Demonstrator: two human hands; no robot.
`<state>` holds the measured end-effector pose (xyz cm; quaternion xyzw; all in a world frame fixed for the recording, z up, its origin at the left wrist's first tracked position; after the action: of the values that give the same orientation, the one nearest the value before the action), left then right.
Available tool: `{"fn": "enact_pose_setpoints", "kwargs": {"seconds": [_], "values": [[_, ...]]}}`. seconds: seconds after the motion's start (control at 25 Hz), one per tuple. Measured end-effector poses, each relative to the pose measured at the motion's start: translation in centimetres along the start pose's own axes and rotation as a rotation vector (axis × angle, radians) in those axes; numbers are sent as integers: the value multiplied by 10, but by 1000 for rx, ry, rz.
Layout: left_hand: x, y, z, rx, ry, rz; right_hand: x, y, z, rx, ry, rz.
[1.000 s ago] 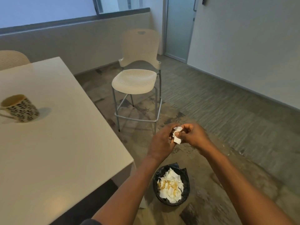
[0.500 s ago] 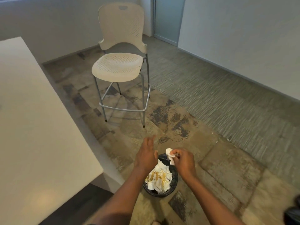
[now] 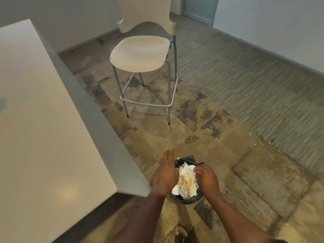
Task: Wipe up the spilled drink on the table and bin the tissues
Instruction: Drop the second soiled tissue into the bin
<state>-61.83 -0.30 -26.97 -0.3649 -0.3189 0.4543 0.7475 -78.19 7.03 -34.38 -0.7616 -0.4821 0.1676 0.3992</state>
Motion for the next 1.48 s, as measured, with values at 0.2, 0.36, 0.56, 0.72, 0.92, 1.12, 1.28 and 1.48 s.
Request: {"fn": "enact_pose_setpoints", "kwargs": {"seconds": [0.2, 0.36, 0.56, 0.72, 0.92, 1.12, 1.28, 1.48], "values": [[0, 7, -8, 23, -29, -4, -1, 15, 12, 69, 48, -84], [2, 8, -10, 8, -54, -20, -4, 15, 23, 101, 116, -108], [1, 1, -2, -6, -53, -14, -6, -9, -1, 119, 16, -40], [-3, -11, 10, 3, -78, -24, -16, -32, -32, 130, -82, 9], [-8, -51, 34, -15, 16, 23, -30, -71, -92, 82, -195, 93], [-6, -106, 57, 30, 91, 179, -33, -103, -161, 34, -287, 164], [2, -155, 62, 52, 109, 324, -27, -125, -218, -12, -380, 219], [20, -216, 50, 32, 128, 458, -9, -140, -296, -18, -536, 302]]}}
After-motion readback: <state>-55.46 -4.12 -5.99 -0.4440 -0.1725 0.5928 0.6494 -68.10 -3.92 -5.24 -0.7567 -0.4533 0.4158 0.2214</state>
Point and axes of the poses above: each hand's wrist, its own x-axis away from the middle knuckle, its own y-axis out of the palm, z = x × y, the point moved 2 cm from there along -x, towards the middle knuckle, and after that the axes turned 5 degrees about z, right-handed, at the moved point
